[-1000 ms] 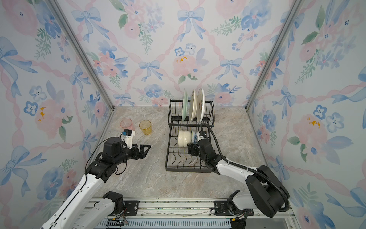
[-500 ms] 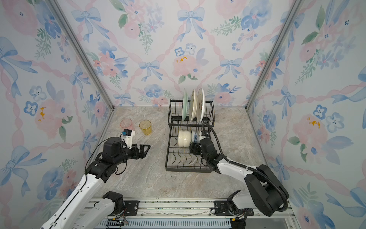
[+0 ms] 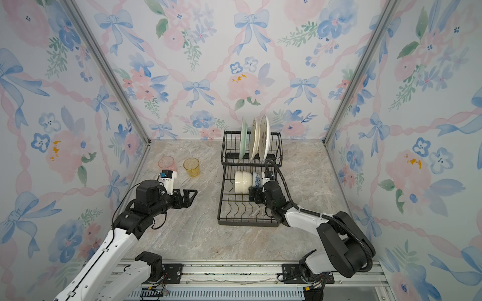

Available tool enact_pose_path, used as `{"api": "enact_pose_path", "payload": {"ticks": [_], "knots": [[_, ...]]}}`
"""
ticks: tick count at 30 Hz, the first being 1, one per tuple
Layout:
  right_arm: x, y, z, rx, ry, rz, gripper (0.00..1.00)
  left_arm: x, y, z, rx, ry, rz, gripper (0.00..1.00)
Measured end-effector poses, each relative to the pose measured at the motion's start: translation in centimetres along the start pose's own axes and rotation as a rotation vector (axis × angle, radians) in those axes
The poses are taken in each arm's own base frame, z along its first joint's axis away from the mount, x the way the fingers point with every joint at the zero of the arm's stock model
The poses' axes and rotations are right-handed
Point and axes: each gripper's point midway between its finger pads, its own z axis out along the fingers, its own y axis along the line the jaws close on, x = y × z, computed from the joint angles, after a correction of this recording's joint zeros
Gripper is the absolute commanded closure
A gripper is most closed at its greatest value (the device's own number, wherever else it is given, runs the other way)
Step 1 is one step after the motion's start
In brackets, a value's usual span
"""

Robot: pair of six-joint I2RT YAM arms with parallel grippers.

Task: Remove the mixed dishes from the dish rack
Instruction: 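Lower the right gripper onto the rim of the blue-and-white bowl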

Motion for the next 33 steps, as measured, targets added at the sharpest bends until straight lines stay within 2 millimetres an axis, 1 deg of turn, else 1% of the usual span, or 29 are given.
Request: {"api": "enact_pose_path", "payload": {"ticks": [7,16,22,33], "knots": [[-0.3,0.1,0.6,-0.034,-0.020,0.000,0.12,0.0,0.1,0.1,-0.001,0.002,-0.002,0.02],[-0.6,0.7,1.0,-0.097,-0.030,0.007,0.17,0.2,0.3,0.3,-0.004,0.011,-0.006,0.02],[-0.6,0.7,1.1,-0.104,-0.028,0.006,0.18,0.3,0.2,0.3,-0.002,0.013,-0.007,0.02],[-0.5,0.6,1.2,-0.105,-0.029,0.003,0.24,0.3,0.2,0.3,-0.002,0.014,-0.007,0.02]]}}
